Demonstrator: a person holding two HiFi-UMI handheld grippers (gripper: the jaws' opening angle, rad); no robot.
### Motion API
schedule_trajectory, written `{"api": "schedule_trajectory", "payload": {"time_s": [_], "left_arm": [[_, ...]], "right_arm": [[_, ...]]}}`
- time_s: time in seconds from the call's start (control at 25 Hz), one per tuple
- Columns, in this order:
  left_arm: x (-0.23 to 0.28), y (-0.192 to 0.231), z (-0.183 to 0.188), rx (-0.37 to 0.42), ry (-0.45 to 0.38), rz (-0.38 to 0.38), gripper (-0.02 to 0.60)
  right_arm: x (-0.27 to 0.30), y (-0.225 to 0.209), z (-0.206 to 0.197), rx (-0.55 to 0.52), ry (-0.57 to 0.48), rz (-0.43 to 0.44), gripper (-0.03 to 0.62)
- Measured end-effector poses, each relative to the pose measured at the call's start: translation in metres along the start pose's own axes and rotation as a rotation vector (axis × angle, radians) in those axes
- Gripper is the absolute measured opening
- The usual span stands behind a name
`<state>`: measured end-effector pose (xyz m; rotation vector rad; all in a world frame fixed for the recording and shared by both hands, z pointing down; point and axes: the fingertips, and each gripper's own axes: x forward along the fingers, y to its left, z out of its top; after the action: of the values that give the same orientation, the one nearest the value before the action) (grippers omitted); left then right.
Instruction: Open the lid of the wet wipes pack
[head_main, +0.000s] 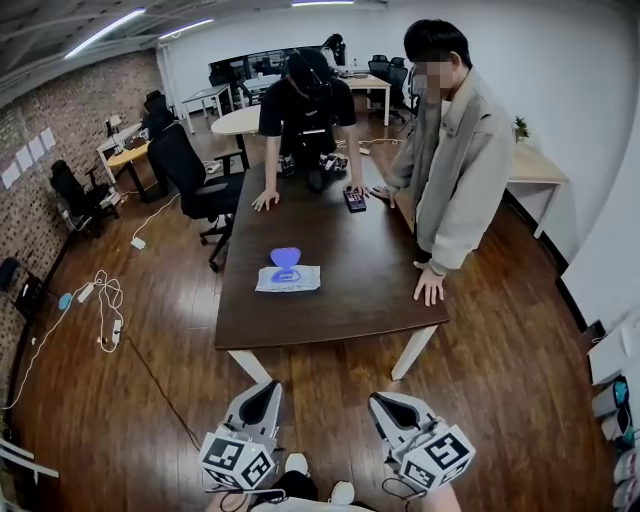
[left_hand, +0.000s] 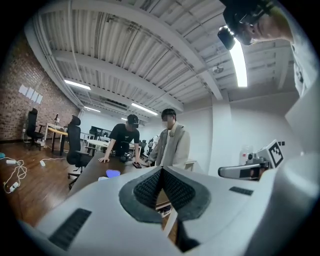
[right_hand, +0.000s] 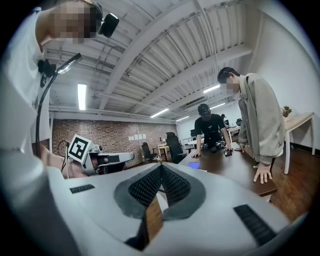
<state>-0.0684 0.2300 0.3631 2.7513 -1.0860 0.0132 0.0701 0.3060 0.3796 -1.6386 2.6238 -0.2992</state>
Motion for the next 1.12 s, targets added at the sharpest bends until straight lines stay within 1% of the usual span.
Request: {"api": "schedule_trajectory", "payload": {"time_s": [0.12,0.32,0.64,0.84,1.12], "left_arm": [[-0.007,-0.007,0.009,0.012,-0.014,0.002,0.000],[-0.017,-0.011,0.014,0.027,-0.016,-0.008,0.000],[-0.029,0.014,0.011,0.013,-0.019,-0.022,0.000],[-0.036,0.027,0.015,0.004,-0.019,-0.042,0.001],[-0.038,0.043,0.016,-0.003,-0.019,-0.068,0.000]], "right_arm": [[-0.007,0.003,0.003,-0.004,-0.010,0.003,0.008],[-0.010,0.018,0.007,-0.003,-0.028,0.013,0.008],[0.014,0.043,0.005,-0.043,-0.014,0.016,0.008],[0.026,0.057,0.009,-0.056,-0.005,-0.005,0.008],[0.038,0.065,0.009,-0.063,-0.003,-0.029,0.008]]}}
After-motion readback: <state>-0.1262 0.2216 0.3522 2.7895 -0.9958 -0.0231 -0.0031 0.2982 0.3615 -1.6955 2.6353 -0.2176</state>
